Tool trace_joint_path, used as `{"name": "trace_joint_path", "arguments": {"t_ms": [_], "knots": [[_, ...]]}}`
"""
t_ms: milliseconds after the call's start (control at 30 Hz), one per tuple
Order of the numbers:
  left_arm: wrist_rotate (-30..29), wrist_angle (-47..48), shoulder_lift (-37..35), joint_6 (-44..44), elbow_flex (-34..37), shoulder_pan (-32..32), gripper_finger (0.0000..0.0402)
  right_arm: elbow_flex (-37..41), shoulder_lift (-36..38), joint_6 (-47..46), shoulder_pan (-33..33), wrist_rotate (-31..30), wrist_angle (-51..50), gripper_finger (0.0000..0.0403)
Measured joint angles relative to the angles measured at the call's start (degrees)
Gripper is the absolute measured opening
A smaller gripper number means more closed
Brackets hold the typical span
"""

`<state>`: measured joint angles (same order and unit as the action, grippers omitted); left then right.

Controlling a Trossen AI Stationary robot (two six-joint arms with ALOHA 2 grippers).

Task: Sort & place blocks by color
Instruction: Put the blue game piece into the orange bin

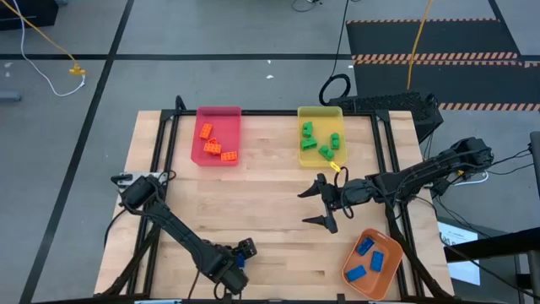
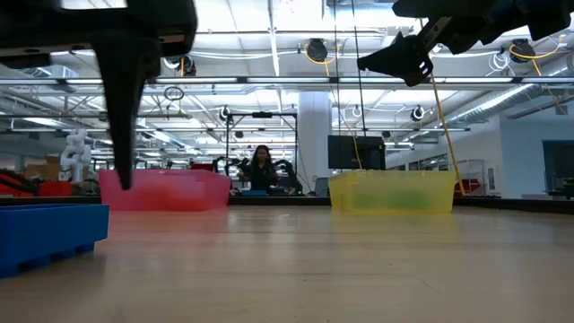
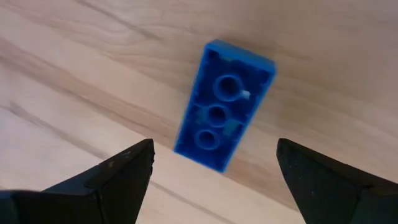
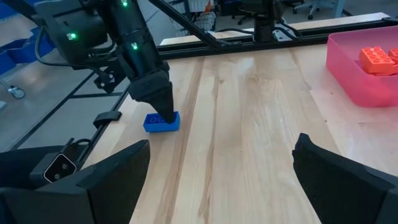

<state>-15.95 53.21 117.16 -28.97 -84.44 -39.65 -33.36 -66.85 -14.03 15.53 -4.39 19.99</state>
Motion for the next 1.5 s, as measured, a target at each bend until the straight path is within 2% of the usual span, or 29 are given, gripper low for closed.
{"name": "trace_joint_path", "arguments": {"t_ms": [200, 333, 433, 533, 733, 867, 1033, 1233, 1400, 1500], "knots": [[5.5, -0.6, 0.0, -4.8, 0.0, 1.8, 0.0342, 0.0, 0.0, 0.1, 0.0, 0.0, -0.1, 0.0376], [6.9, -0.8, 0.7, -6.4, 0.0, 2.5, 0.0342, 0.0, 0.0, 0.2, 0.0, 0.0, -0.2, 0.0376], [8.7, -2.4, 1.3, -6.5, -0.1, 3.0, 0.0327, 0.0, 0.0, 0.1, 0.0, 0.0, -0.6, 0.0376], [8.8, -3.2, 1.5, -6.3, -0.1, 3.0, 0.0283, 0.0, 0.0, 0.2, 0.0, 0.0, -1.0, 0.0376], [8.4, -3.8, 1.6, -2.1, -0.1, 3.3, 0.0131, 0.0, 0.0, 0.2, 0.0, 0.0, -1.6, 0.0376], [8.2, -3.8, 1.6, 1.3, -0.1, 3.3, 0.0134, 0.0, 0.0, 0.2, 0.0, 0.0, -1.6, 0.0376], [5.4, -3.5, 1.6, 8.8, -0.4, 3.7, 0.0134, 0.0, 0.0, 0.2, 0.0, 0.0, -1.6, 0.0376], [-9.8, -3.5, 1.7, 28.5, -6.4, 5.3, 0.0134, 0.0, 0.0, 3.9, 0.8, 0.2, -2.5, 0.0376], [-11.2, -4.9, 1.6, 39.8, -10.6, 7.5, 0.0134, 0.0, 0.0, 9.3, 4.6, 1.8, -0.6, 0.0376], [-8.9, -6.6, 1.6, 44.5, -10.7, 9.4, 0.0134, 0.0, 0.0, 13.0, 7.0, 1.6, 2.8, 0.0376]]}}
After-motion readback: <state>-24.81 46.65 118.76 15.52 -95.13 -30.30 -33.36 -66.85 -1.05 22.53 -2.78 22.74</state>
